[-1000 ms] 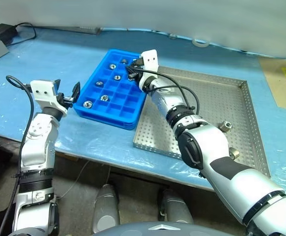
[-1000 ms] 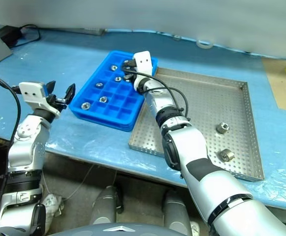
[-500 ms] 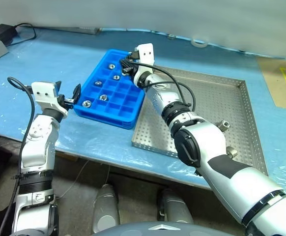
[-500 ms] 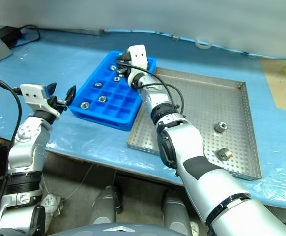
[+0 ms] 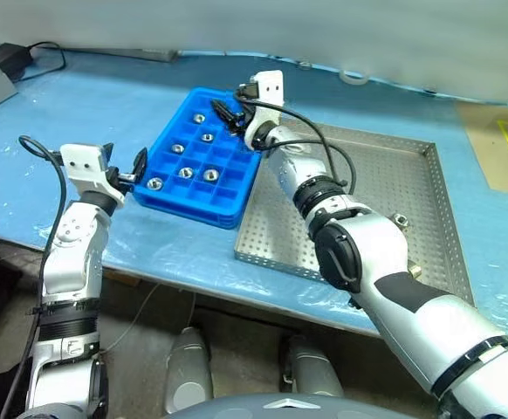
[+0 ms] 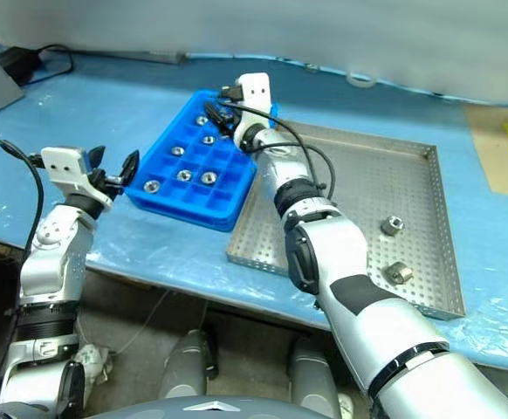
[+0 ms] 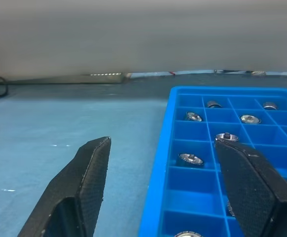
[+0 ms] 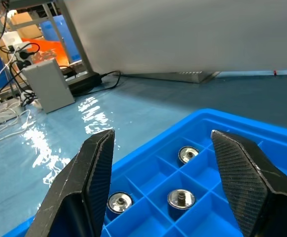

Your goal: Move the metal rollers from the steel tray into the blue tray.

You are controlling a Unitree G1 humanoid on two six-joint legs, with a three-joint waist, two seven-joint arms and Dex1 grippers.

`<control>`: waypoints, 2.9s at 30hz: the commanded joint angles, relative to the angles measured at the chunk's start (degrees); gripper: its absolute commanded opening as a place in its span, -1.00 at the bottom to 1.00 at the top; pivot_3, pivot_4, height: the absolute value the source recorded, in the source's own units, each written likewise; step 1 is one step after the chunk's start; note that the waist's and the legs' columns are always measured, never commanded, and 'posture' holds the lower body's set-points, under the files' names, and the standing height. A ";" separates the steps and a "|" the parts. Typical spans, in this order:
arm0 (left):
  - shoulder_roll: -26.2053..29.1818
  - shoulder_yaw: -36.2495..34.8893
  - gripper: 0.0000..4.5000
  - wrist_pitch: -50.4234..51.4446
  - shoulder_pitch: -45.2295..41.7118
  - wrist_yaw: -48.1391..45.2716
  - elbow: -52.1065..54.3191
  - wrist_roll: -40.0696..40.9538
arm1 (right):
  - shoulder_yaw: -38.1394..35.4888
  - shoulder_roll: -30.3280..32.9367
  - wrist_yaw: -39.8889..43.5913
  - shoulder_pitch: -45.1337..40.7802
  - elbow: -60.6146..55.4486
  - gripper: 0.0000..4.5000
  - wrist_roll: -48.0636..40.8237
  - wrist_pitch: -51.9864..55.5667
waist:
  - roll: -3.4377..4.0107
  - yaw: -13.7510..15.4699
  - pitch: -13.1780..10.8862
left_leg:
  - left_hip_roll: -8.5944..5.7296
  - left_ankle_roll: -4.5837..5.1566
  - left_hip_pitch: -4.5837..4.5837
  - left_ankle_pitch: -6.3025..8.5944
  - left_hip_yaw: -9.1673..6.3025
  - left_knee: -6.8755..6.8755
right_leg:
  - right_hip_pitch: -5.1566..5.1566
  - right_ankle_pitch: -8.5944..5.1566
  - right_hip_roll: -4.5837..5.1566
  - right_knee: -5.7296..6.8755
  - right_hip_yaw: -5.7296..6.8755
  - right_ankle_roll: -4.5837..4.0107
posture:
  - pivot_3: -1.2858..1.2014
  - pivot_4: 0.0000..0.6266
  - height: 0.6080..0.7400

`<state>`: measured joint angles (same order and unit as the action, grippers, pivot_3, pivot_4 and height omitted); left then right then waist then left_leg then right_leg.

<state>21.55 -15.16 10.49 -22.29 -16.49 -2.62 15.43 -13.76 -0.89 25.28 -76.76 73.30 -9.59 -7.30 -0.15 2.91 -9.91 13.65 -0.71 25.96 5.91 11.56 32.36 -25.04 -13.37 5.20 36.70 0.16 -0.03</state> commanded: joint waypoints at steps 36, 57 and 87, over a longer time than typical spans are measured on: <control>-7.66 13.45 0.60 -10.86 -17.63 -26.97 -24.95 -0.33 | 13.67 40.12 20.58 44.79 -48.55 0.18 3.43 40.01 | -0.08 -7.01 -0.03 | -0.09 0.72 -0.76 0.48 0.44 0.66 | 0.79 0.06 -0.09 -0.26 -0.35 -0.04 | -0.36 -0.52 1.00; -1.05 -1.50 0.60 -7.75 -7.42 2.12 -7.84 -2.51 | 17.30 3.60 17.18 9.11 -18.05 -0.27 0.74 14.05 | -0.13 -1.93 -0.11 | 0.06 0.44 -0.41 0.37 0.34 0.05 | 0.37 0.03 -0.03 -0.35 -0.22 -0.28 | -0.05 -0.52 1.00; -2.84 3.26 0.60 -4.47 -7.62 -2.19 -6.19 -1.34 | 7.27 10.49 9.51 5.93 -4.64 0.98 4.78 2.08 | -0.10 1.07 -0.16 | 0.09 -0.12 -0.10 0.03 0.05 0.00 | -0.12 0.04 -0.15 0.02 -0.18 -0.25 | -0.17 -0.52 1.00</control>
<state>18.95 -12.82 7.85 -28.05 -17.00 -8.65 13.07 -4.47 7.47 32.70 -70.78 71.88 -2.50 -4.04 -0.25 3.98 -10.07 13.73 -0.82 25.85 5.93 11.62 32.36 -25.09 -13.33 5.07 36.70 0.01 -0.28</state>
